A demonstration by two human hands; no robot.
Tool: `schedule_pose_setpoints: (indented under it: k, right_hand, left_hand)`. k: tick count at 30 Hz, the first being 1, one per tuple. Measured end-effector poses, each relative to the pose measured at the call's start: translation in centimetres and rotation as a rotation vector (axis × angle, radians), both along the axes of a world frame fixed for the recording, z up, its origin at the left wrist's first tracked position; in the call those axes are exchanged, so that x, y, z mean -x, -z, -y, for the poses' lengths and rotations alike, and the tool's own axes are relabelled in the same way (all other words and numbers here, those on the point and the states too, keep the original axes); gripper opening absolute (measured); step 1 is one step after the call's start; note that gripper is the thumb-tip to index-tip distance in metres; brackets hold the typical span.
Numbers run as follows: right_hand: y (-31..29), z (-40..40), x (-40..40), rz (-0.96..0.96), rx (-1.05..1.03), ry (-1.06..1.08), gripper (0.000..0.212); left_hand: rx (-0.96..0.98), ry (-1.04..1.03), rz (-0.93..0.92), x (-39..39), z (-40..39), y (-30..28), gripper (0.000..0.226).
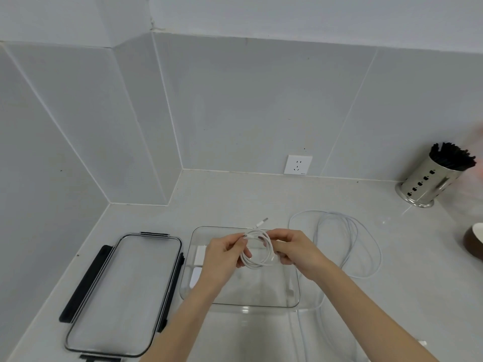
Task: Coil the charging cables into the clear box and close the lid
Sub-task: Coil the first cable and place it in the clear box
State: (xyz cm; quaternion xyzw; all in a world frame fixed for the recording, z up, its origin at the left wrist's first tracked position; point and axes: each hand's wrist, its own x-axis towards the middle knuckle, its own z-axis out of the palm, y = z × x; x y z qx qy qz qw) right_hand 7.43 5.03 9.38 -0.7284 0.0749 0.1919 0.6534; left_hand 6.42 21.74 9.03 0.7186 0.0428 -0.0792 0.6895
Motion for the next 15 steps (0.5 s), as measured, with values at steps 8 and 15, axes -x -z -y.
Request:
schedule_pose_setpoints:
  k: [8, 15]
  right_hand:
    - [-1.1, -0.4, -0.4, -0.115, -0.286, 0.077, 0.027]
    - [-0.6, -2.2, 0.7, 0.325, 0.299, 0.040, 0.097]
  left_hand:
    - [-0.071, -0.044, -0.040, -0.1, 0.2, 0.5, 0.043]
    - [-0.154, -0.028, 0.021, -0.4, 0.3, 0.2, 0.035]
